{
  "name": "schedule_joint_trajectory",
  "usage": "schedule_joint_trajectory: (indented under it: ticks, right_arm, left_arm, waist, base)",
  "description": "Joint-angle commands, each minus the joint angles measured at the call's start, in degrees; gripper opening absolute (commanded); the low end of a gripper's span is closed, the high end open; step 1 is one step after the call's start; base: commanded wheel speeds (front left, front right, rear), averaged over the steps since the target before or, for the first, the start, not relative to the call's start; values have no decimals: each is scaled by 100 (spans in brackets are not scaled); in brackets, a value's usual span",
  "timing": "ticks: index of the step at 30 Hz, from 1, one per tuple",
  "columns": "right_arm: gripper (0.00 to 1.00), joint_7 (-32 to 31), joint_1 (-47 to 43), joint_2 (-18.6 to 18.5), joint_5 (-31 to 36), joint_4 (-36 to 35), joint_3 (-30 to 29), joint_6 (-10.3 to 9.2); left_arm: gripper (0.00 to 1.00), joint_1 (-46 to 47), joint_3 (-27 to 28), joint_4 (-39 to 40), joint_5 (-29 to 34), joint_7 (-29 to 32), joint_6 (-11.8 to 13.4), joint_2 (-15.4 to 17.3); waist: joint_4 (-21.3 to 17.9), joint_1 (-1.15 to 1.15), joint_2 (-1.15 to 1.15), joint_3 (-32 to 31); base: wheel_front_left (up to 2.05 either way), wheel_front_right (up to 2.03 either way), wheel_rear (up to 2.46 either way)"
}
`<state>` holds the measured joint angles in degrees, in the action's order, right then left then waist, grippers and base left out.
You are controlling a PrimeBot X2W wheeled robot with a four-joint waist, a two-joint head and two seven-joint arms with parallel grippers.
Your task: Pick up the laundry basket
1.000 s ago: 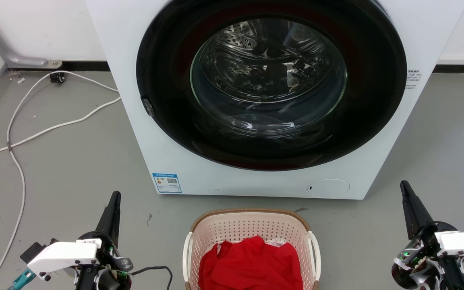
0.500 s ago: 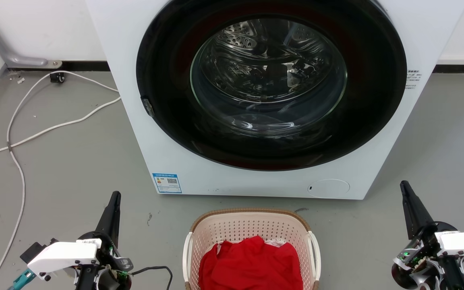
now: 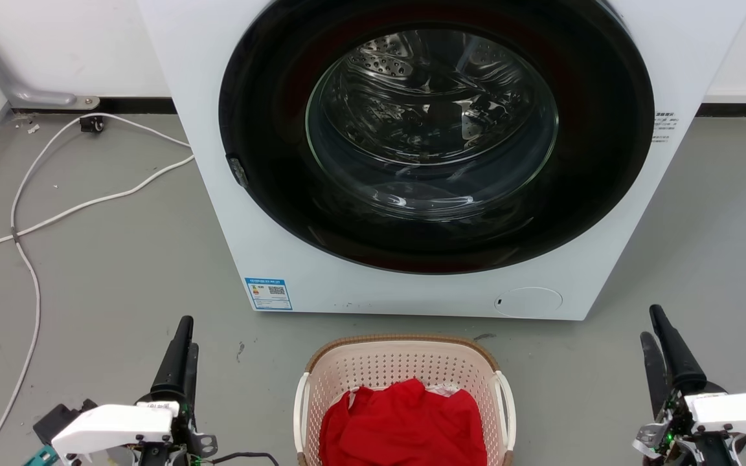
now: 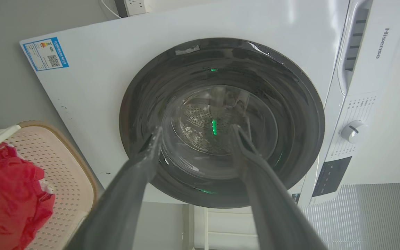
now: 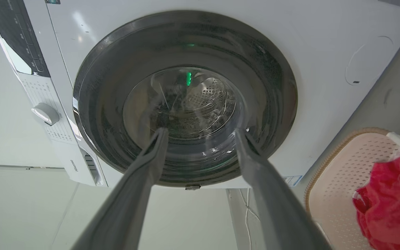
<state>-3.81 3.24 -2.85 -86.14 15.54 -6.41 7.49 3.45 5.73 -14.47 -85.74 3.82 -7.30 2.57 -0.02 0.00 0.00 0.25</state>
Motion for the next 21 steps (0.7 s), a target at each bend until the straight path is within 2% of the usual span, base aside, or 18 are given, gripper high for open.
schedule_joint_trajectory:
  ticks: [1,21]
  right_arm:
    - [100,84,45,-15,461,-228,22,0]
    - [100,544,-195,-13,2996,-694,319,0]
  left_arm:
    - [100,82,-31,197,353,-86,22,19]
    - [100,-34,-359,692,2451,-547,326,25]
  waist:
    - [0,0,0,4]
    - [-2,0,0,38]
  base:
    - [0,0,0]
    - [0,0,0]
